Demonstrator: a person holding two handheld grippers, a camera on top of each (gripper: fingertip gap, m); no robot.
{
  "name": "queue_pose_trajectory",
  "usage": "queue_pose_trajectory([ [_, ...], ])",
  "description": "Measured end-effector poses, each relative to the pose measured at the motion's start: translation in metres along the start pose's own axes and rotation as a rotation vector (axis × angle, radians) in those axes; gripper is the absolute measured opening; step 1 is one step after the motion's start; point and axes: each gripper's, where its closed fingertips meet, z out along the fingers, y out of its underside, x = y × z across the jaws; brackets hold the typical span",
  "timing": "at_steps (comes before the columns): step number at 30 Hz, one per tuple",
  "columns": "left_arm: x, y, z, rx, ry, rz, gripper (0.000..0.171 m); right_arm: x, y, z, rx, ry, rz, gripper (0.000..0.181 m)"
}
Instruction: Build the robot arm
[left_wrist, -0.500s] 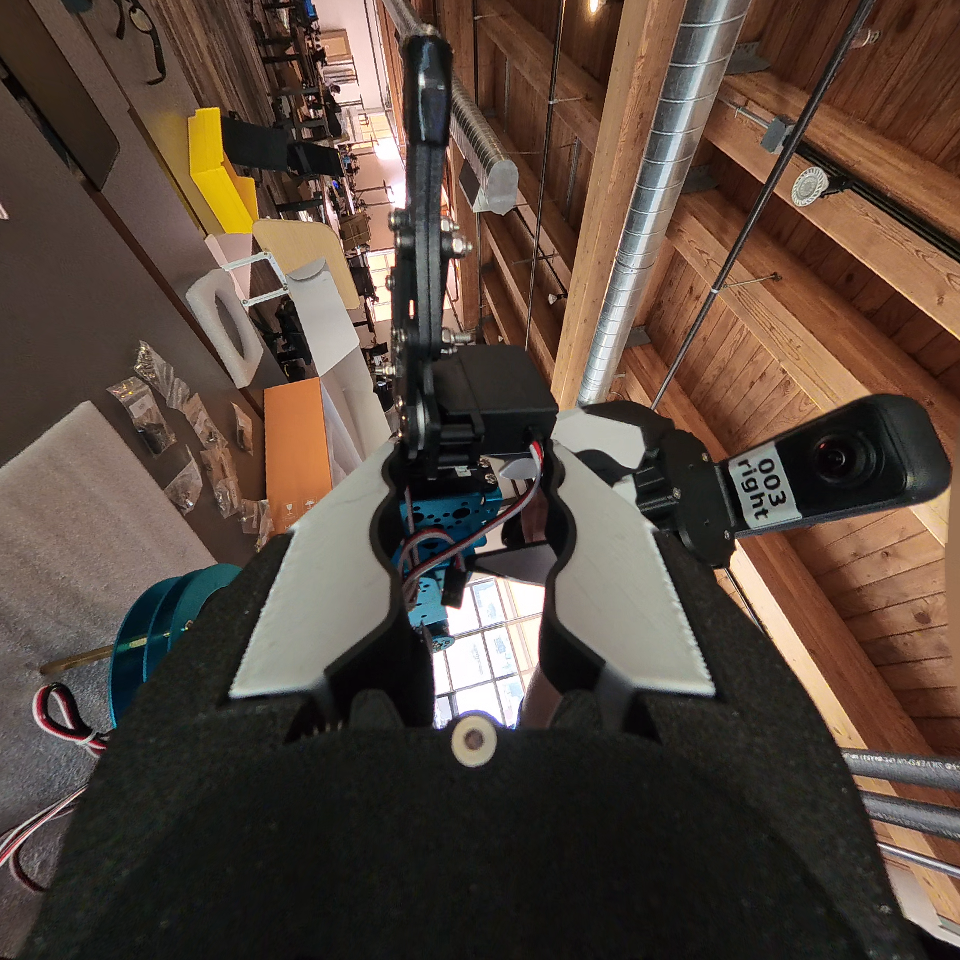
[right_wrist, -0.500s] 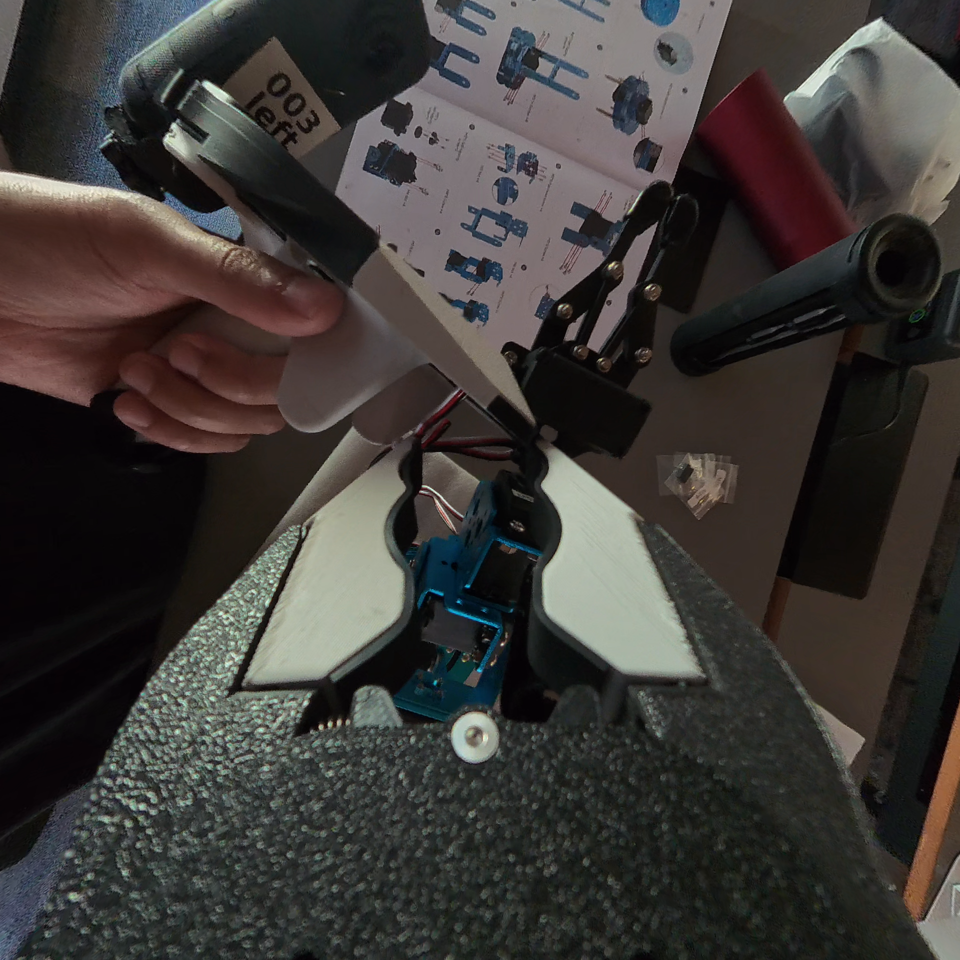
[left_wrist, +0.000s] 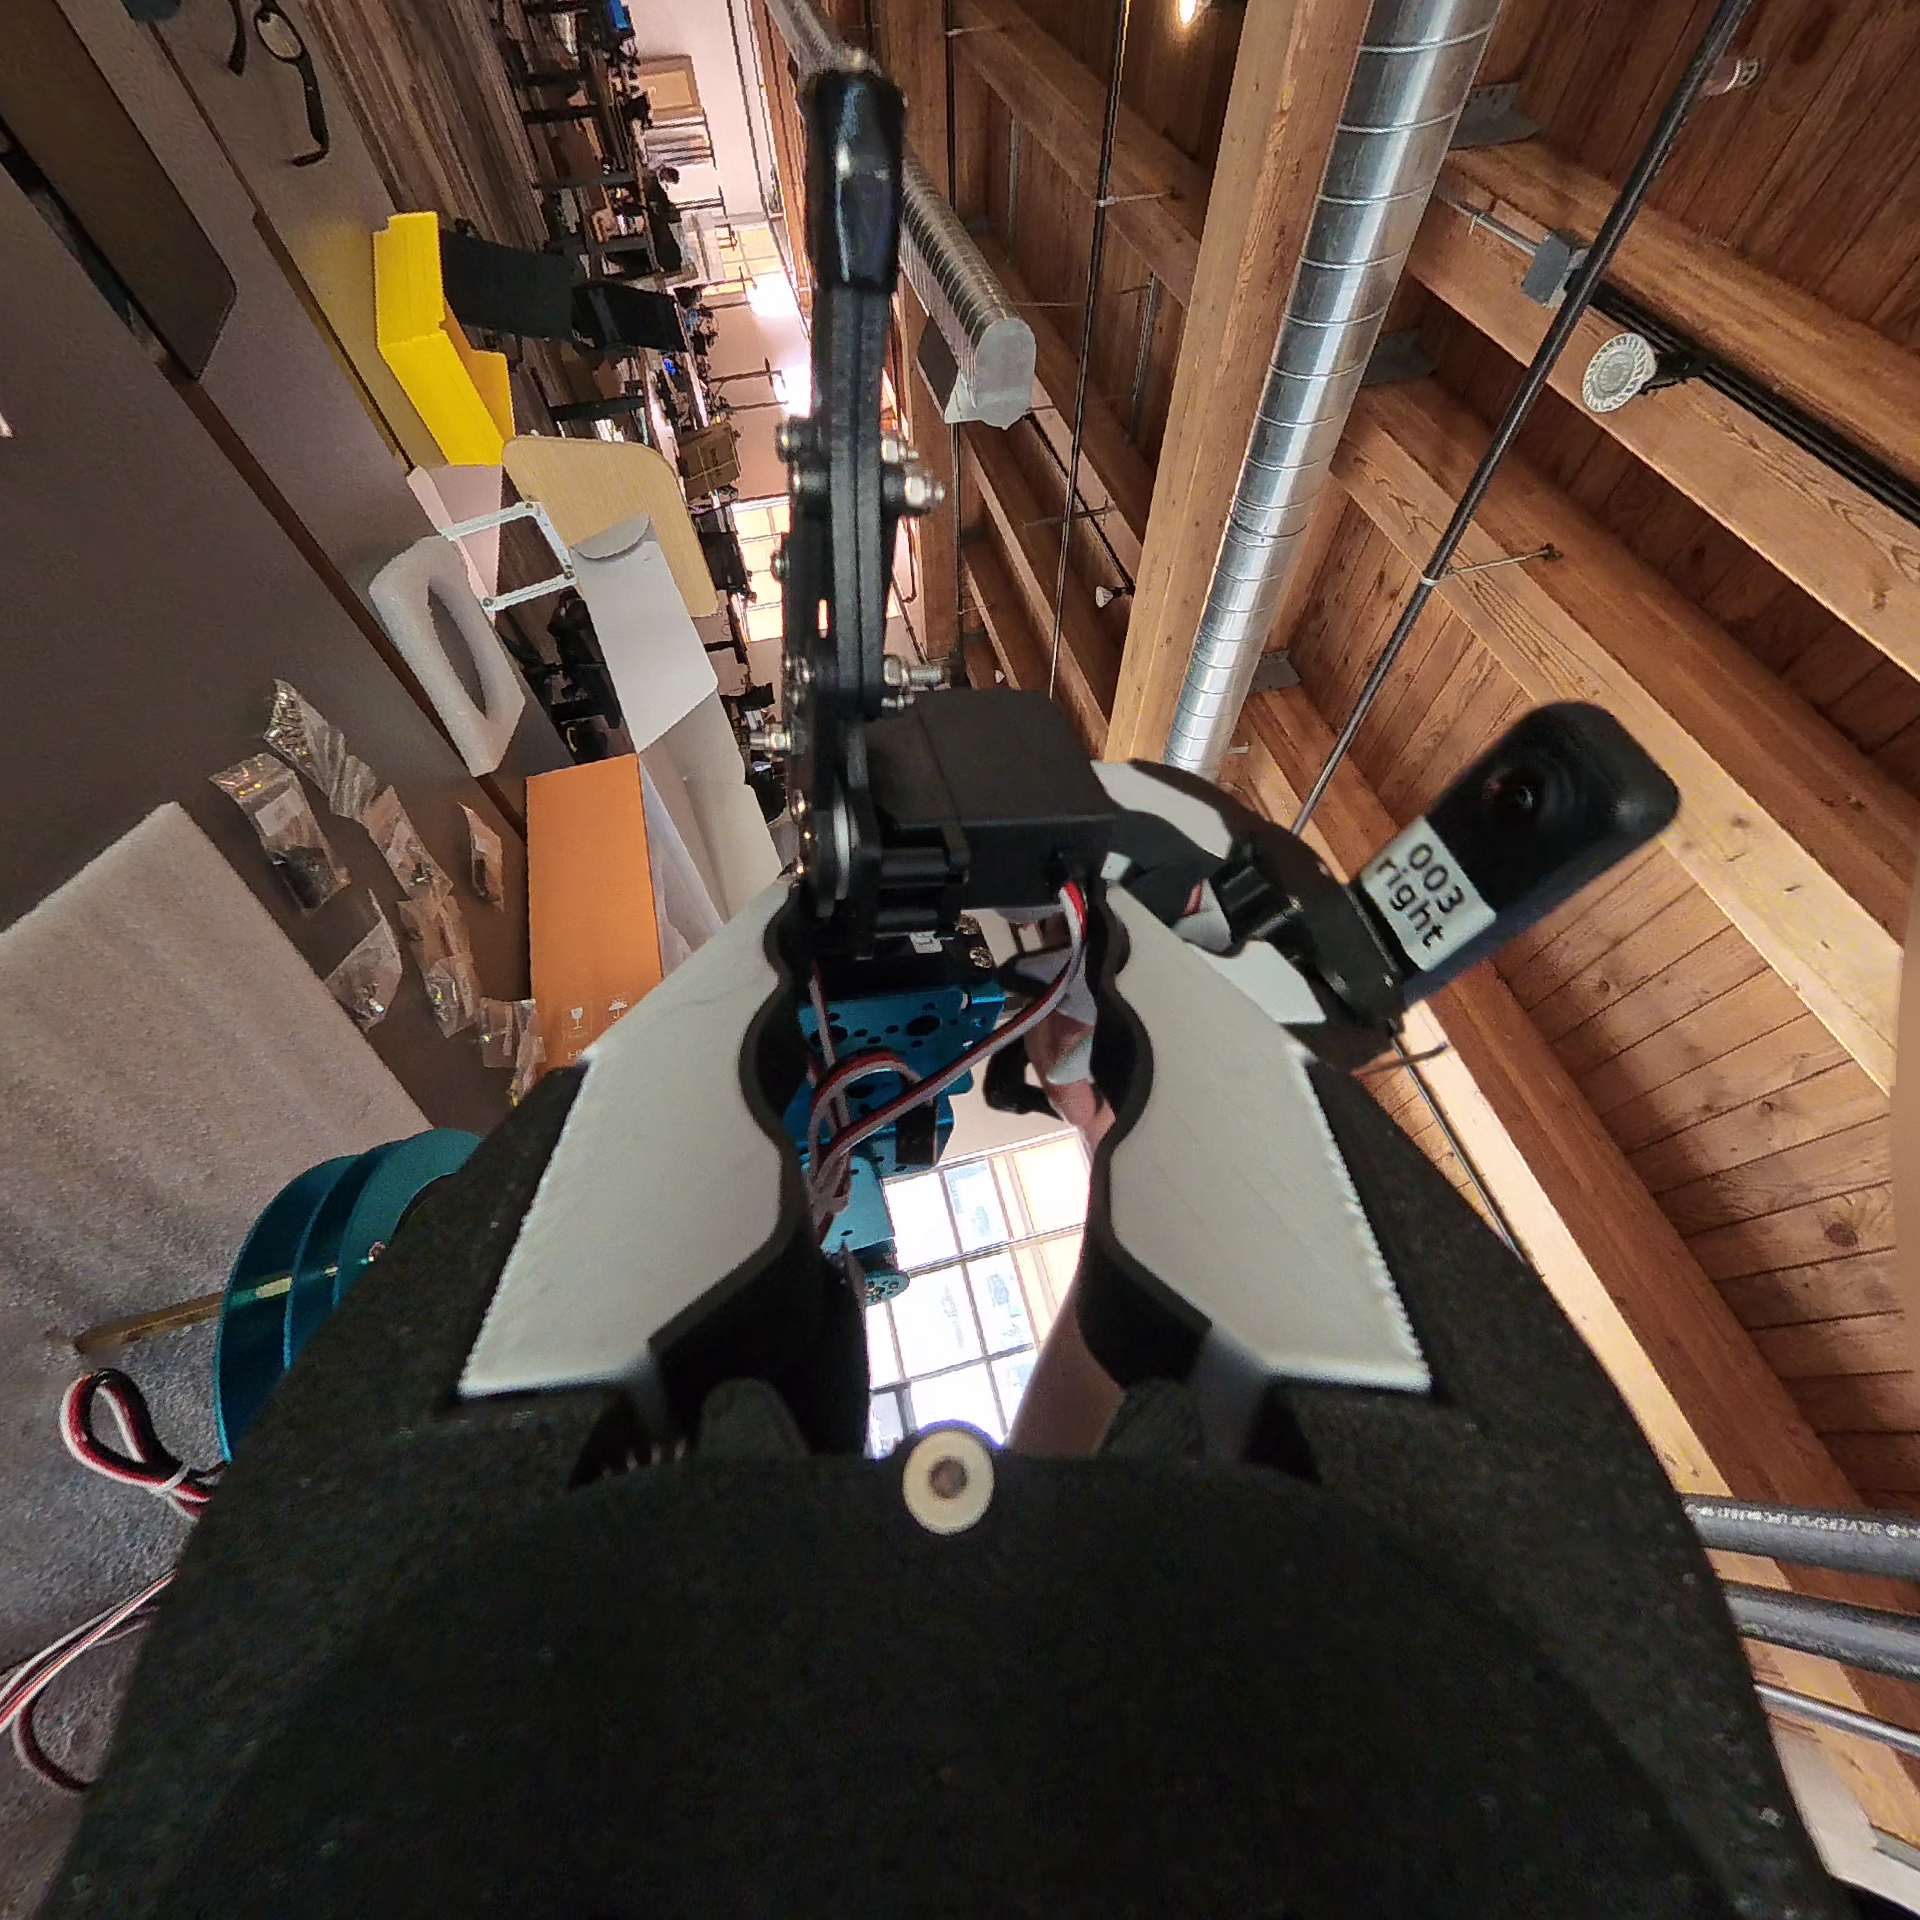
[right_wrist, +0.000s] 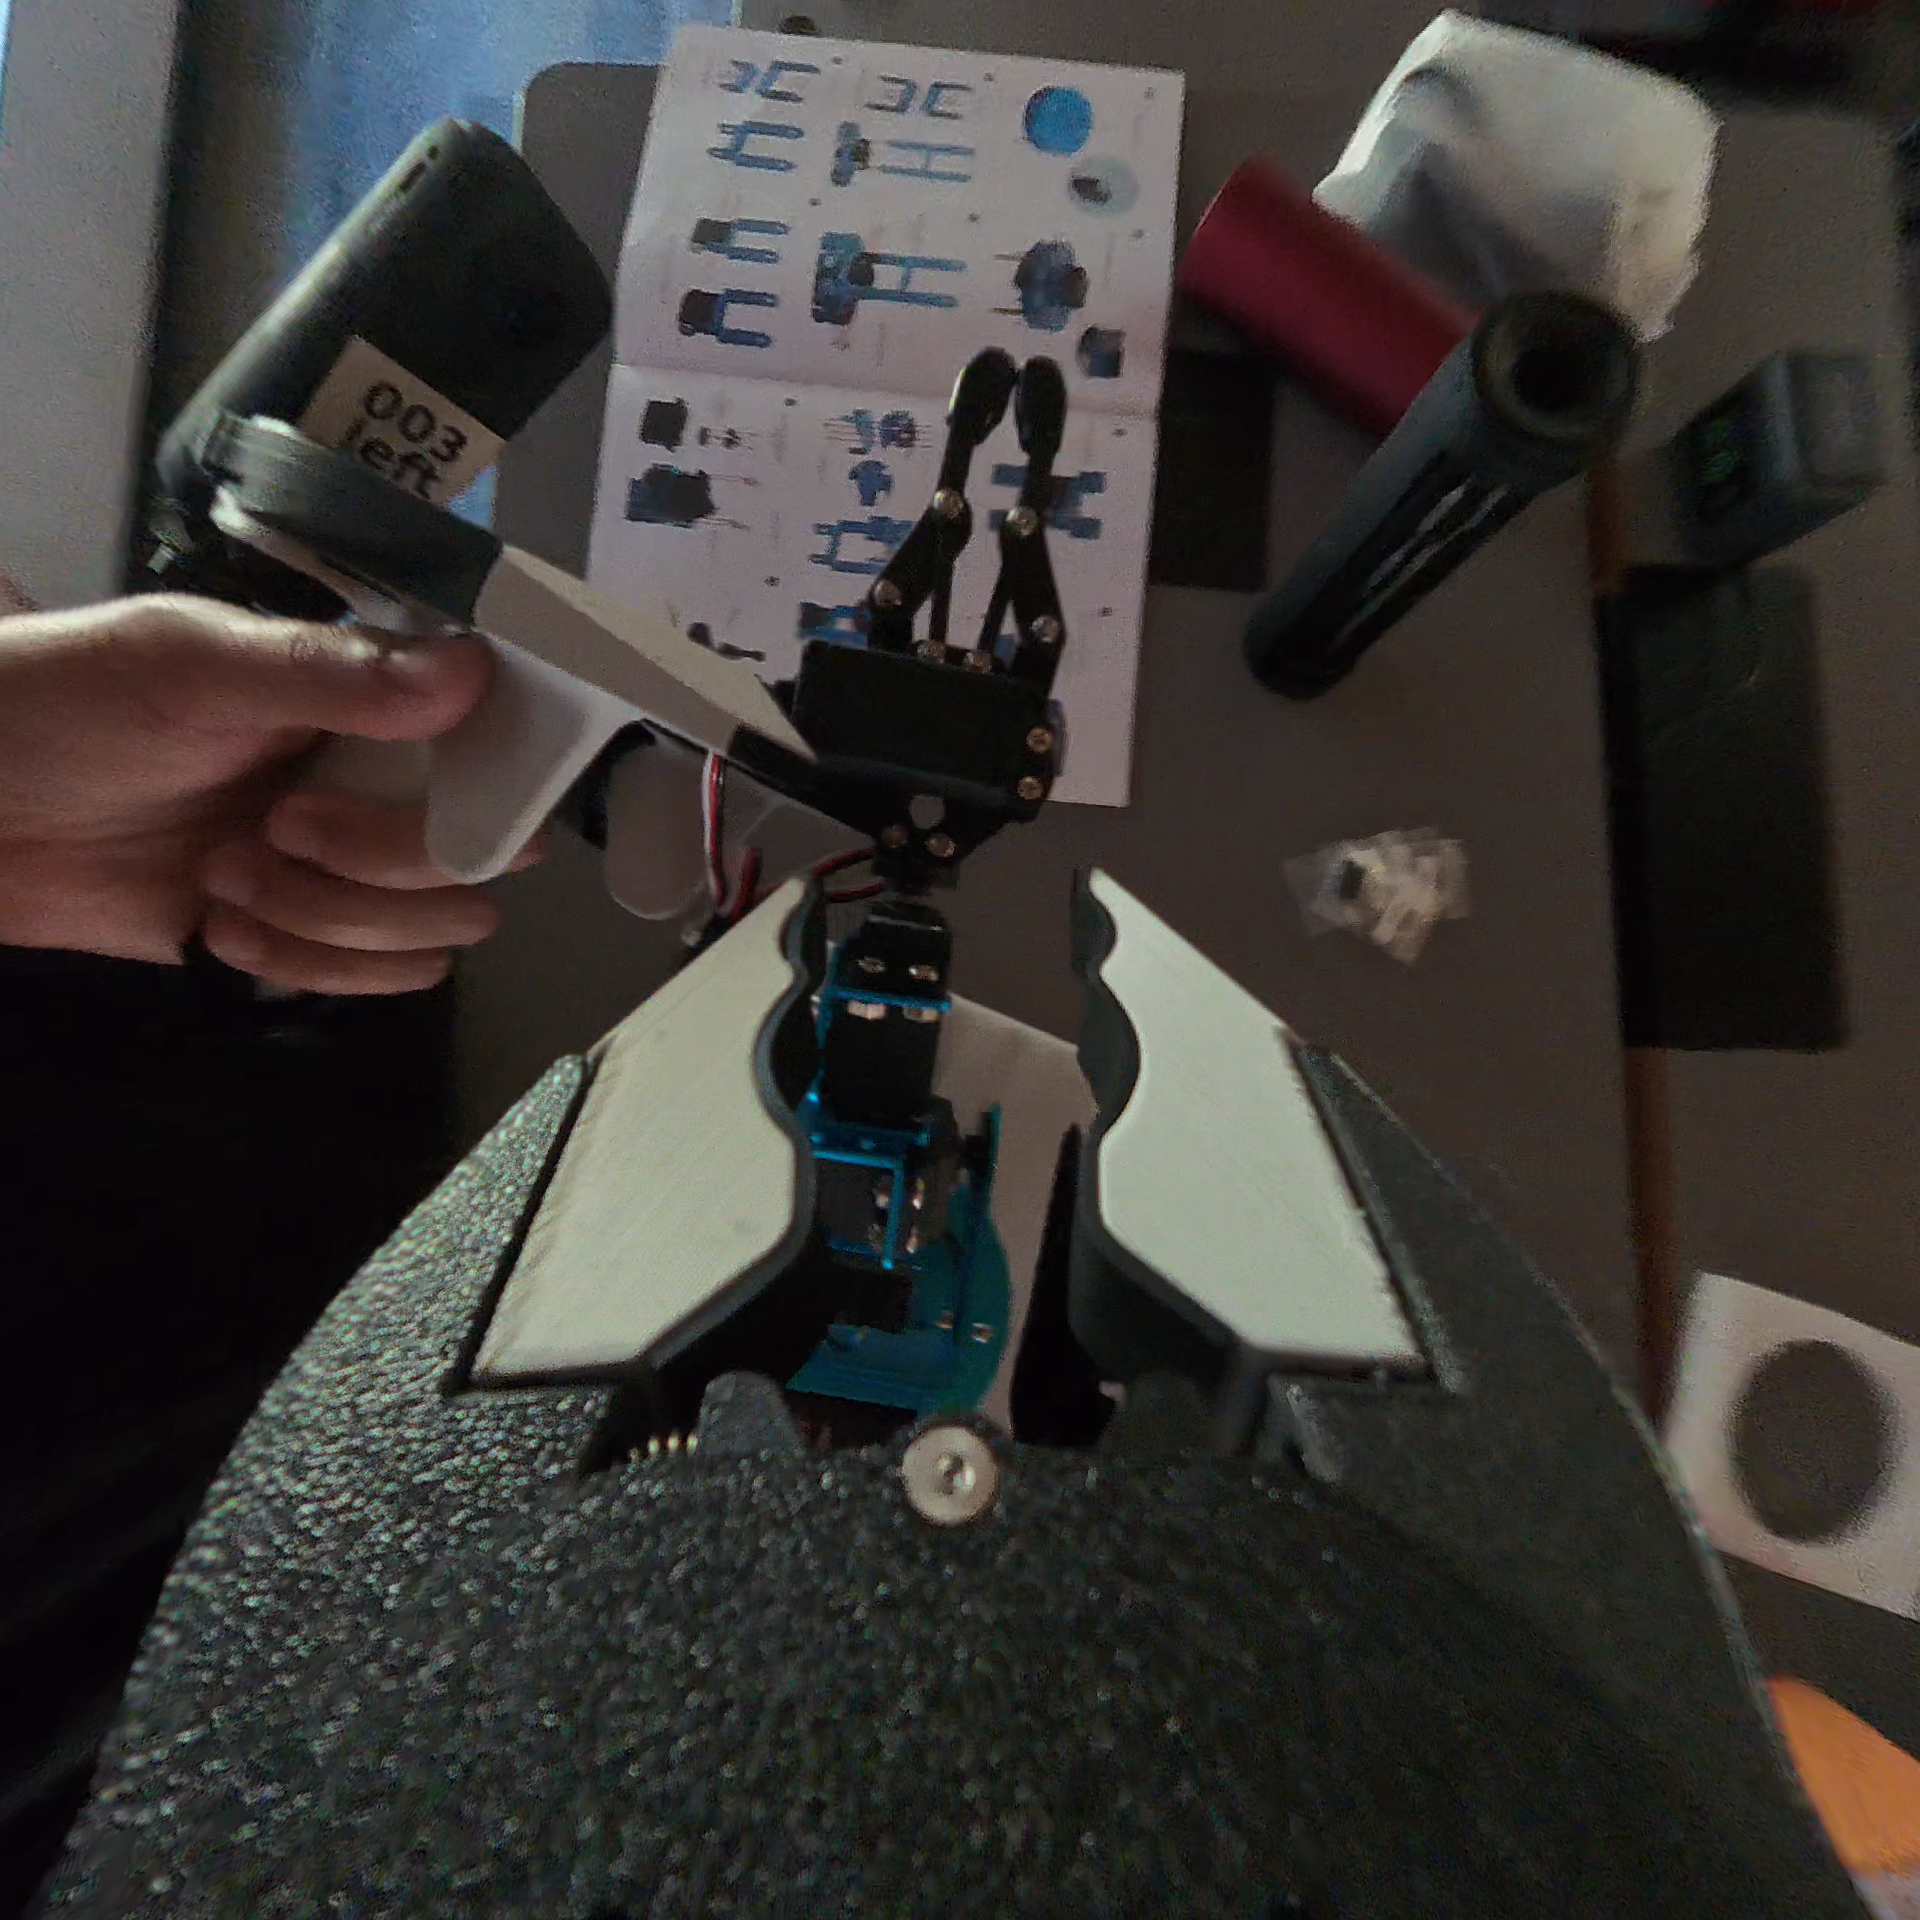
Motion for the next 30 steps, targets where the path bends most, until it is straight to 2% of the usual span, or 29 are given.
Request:
queue_pose_trajectory([
  [2, 0.000, 0.001, 0.001, -0.002, -0.001, 0.004, 0.052, -0.004, 0.001, 0.009, -0.010, -0.048, 0.048, 0.051],
  [5, 0.001, 0.001, 0.001, -0.005, -0.004, 0.008, 0.052, 0.006, 0.004, 0.015, -0.033, 0.022, 0.041, 0.050],
  [16, 0.001, 0.002, 0.002, -0.007, -0.008, 0.014, 0.052, 0.011, 0.004, 0.027, -0.069, 0.046, 0.050, 0.051],
  [30, 0.001, 0.001, 0.000, 0.000, -0.006, 0.009, 0.052, 0.015, 0.005, 0.022, -0.063, 0.032, 0.097, 0.049],
])
